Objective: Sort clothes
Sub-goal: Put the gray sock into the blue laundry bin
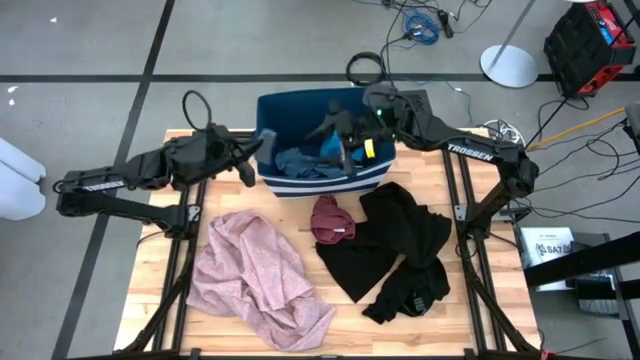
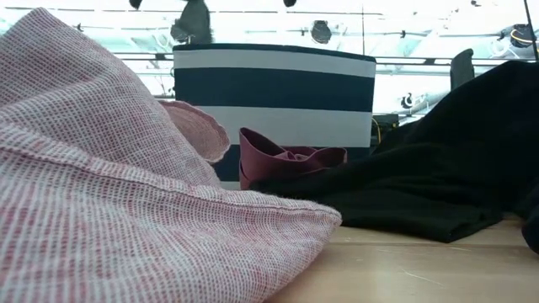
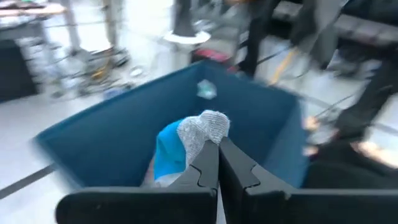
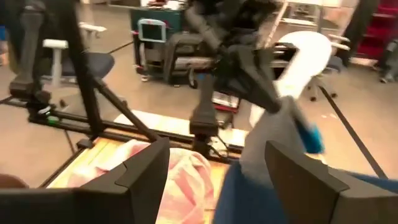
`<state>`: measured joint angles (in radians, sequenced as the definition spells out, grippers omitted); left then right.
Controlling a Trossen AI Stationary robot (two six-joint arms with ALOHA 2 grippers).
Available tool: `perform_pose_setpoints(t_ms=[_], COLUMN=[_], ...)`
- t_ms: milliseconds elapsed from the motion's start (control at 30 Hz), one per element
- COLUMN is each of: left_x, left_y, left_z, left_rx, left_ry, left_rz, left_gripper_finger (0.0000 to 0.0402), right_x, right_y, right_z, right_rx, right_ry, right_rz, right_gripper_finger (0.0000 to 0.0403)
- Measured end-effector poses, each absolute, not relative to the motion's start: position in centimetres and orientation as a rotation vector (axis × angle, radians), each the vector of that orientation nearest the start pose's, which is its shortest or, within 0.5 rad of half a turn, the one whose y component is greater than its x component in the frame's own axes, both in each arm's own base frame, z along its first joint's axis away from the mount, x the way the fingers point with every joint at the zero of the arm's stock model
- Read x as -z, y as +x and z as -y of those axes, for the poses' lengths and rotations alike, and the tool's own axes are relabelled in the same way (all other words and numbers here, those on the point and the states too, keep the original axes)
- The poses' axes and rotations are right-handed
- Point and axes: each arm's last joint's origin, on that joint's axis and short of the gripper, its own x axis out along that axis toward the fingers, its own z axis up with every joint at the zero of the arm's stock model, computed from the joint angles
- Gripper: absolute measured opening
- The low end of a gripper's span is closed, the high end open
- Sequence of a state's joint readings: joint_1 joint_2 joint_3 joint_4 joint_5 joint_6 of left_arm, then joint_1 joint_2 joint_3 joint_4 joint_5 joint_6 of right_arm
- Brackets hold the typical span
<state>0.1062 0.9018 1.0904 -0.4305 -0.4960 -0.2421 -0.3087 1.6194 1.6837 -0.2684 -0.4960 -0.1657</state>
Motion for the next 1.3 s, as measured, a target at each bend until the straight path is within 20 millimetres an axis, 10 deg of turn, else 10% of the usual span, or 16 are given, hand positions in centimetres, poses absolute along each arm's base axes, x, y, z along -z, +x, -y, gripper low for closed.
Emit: perform_pose_setpoints(t_ms=[667, 967, 1300], left_x=[-39.5, -39.4, -37.1], left_y=[19.7, 19.7, 18.9], left_z=[-2.9, -2.8, -2.8], left_rx=[-0.401, -0.382, -0.442], left_ry=[-0.209, -0.211, -0.182], left_rz=[-0.123, -0.139, -0.38], left_gripper_finger=[0.0001, 0.0029, 0.0133], right_x=[-37.6, -37.3, -40.9], right_y=[41.9, 42.0, 38.5], right_z=[6.2, 6.4, 6.1], right_rx=[0.03, 0.101, 0.224], right_ry=[-0.205, -0.252, -0.304], right_rz=[-0.185, -0.221, -0.212], right_gripper_finger=[0.0242, 0.0023, 0.0003])
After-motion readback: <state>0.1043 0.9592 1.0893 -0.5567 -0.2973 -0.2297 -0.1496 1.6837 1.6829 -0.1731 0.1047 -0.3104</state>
